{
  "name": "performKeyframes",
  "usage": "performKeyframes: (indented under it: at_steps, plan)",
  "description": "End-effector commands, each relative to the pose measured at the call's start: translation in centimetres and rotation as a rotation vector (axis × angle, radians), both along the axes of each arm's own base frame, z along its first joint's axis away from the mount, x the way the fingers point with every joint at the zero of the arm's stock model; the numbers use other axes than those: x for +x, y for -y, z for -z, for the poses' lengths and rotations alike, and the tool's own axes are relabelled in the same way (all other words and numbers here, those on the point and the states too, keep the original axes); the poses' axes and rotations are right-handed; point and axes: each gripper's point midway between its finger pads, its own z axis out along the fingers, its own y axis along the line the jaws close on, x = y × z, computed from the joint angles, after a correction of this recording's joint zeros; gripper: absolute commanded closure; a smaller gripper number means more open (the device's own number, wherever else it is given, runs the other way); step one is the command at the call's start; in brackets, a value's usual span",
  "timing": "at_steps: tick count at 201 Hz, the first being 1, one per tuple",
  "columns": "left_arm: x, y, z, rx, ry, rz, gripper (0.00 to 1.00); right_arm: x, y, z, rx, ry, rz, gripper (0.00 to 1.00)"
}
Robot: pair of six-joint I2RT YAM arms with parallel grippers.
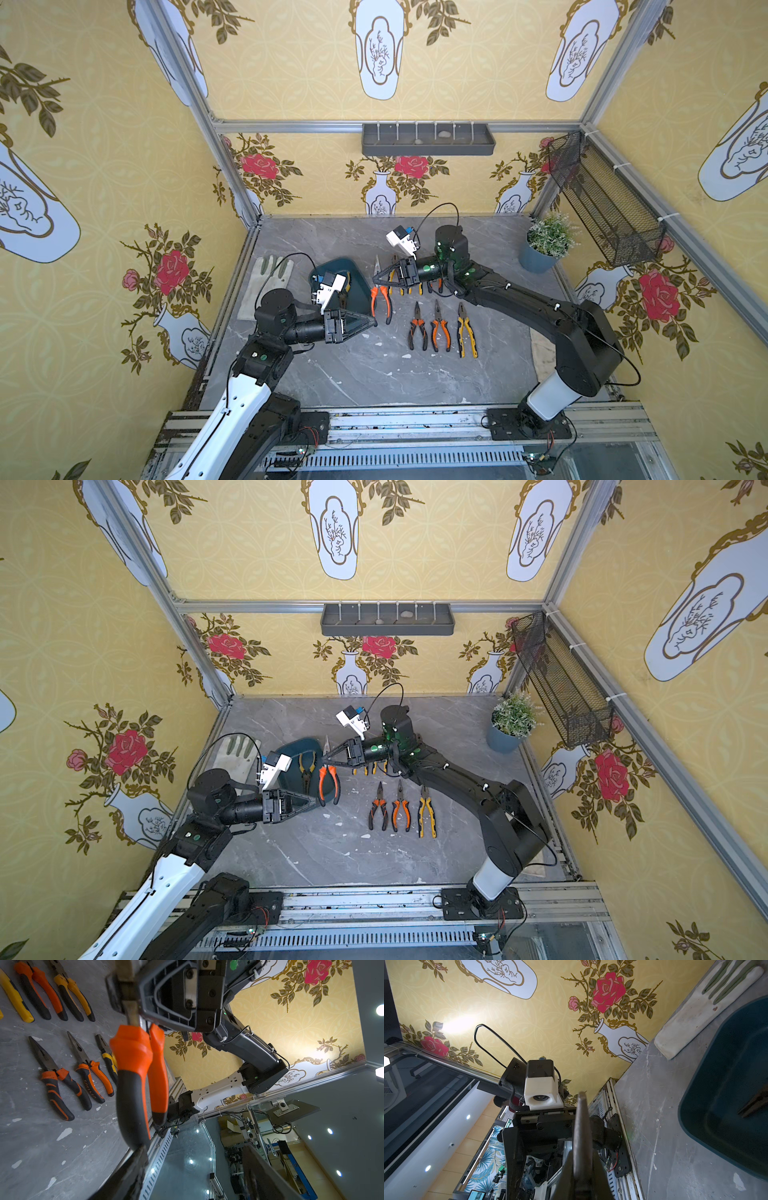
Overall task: Take the pliers out of the storage box
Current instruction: Place the pliers at the center of the board.
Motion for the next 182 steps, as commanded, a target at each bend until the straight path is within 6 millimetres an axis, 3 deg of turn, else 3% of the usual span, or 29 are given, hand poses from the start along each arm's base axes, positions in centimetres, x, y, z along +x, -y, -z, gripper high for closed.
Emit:
performKeyframes:
  at_steps: [1, 39, 107, 136, 153, 168, 182]
  plan:
    - [0.0, -0.3, 1.5, 0.065, -0.016, -0.012, 0.28, -1.2, 0.7, -1.4, 0.026, 0.082, -0.036, 1.0]
    - [0.1, -0.2, 1.4, 0.058, -0.016, -0.013, 0.23, -1.4, 0.6, -1.3, 0.026, 0.077, -0.04, 1.0]
    - [0.2, 0.0, 1.4, 0.041, -0.022, -0.008, 0.27, -1.4, -1.5, -0.9, 0.061, 0.048, -0.072, 1.0]
    - [0.0, 0.1, 1.5, 0.038, -0.022, 0.001, 0.43, -1.3, -1.9, -0.8, 0.066, 0.045, -0.08, 1.0]
    - [-0.1, 0.2, 1.6, 0.038, -0.025, 0.007, 0.63, -1.3, -1.9, -0.8, 0.066, 0.047, -0.082, 1.0]
    - [0.0, 0.2, 1.7, 0.038, -0.027, 0.009, 0.75, -1.4, -1.9, -0.9, 0.067, 0.049, -0.083, 1.0]
    - [-0.1, 0.3, 1.7, 0.037, -0.024, 0.013, 0.79, -1.3, -2.0, -0.9, 0.068, 0.049, -0.08, 1.0]
